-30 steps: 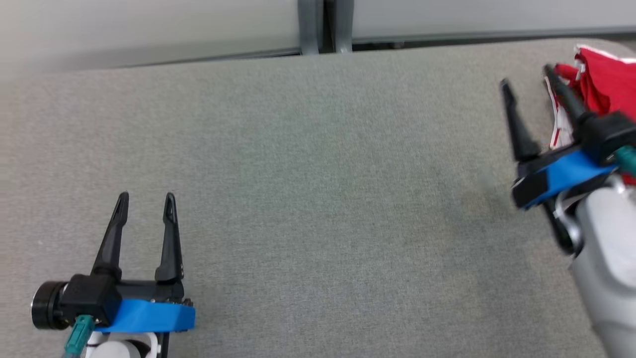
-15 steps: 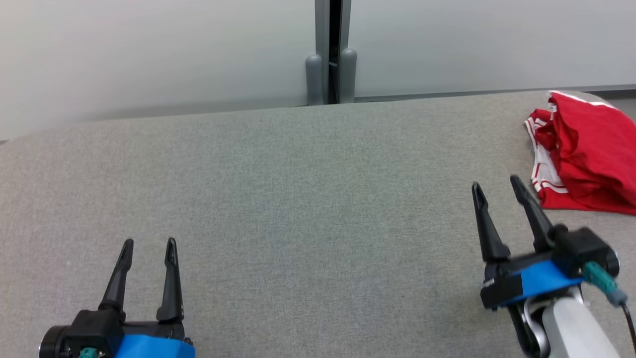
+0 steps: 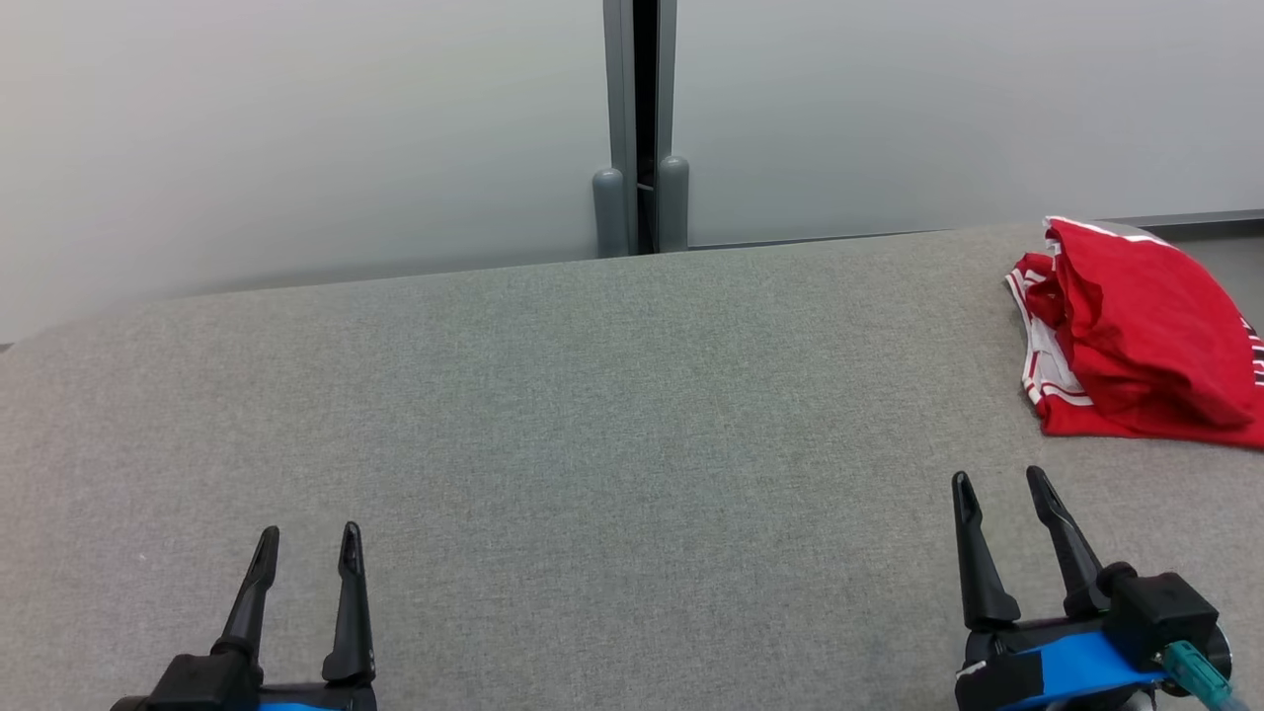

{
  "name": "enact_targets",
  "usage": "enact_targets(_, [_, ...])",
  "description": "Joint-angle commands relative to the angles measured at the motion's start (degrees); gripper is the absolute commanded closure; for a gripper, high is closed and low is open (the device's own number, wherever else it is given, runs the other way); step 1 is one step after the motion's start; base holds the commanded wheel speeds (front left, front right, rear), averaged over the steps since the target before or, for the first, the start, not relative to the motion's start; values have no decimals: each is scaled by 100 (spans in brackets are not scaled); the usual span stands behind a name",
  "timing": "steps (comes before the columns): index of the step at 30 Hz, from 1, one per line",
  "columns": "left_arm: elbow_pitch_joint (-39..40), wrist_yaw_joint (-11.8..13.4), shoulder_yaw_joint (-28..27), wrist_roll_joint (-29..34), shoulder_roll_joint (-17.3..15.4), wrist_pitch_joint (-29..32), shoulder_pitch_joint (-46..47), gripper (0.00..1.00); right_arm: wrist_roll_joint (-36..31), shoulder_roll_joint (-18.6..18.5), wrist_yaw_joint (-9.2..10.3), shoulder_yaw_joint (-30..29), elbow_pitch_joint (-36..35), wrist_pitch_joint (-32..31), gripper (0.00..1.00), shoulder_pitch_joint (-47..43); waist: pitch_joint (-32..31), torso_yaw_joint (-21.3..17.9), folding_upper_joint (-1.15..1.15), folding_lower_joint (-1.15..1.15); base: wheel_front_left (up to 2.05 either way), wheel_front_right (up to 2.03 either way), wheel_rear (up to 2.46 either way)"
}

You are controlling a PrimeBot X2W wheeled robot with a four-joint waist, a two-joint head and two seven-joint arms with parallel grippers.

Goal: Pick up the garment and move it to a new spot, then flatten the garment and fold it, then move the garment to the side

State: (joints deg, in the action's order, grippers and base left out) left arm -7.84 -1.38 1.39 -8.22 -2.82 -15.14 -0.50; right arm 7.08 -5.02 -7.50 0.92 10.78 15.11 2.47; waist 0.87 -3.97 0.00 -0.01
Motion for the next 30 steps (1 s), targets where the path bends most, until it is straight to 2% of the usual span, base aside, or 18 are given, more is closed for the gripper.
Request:
enact_targets(1, [-17,52,-18,-23,-20,3,-76,0,-40,64,3,-34,-79,-1,0,-148,-37,24,0,1,0,0,0])
enact_targets(23, [-29,9,-69,-46,-20,3,-126,0,-125,195,3,-13,-128,0,0,-297,-171,84,0,1,0,0,0])
enact_targets(24, [-38,18,-57,-36,0,0,-83,100,-108,166,0,-19,-137,0,100,-262,-171,85,0,1,0,0,0])
enact_targets(30, [-321,17,-57,-74,49,17,-188,100,-65,165,0,-20,121,-15,100,-311,-171,87,0,2,0,0,0])
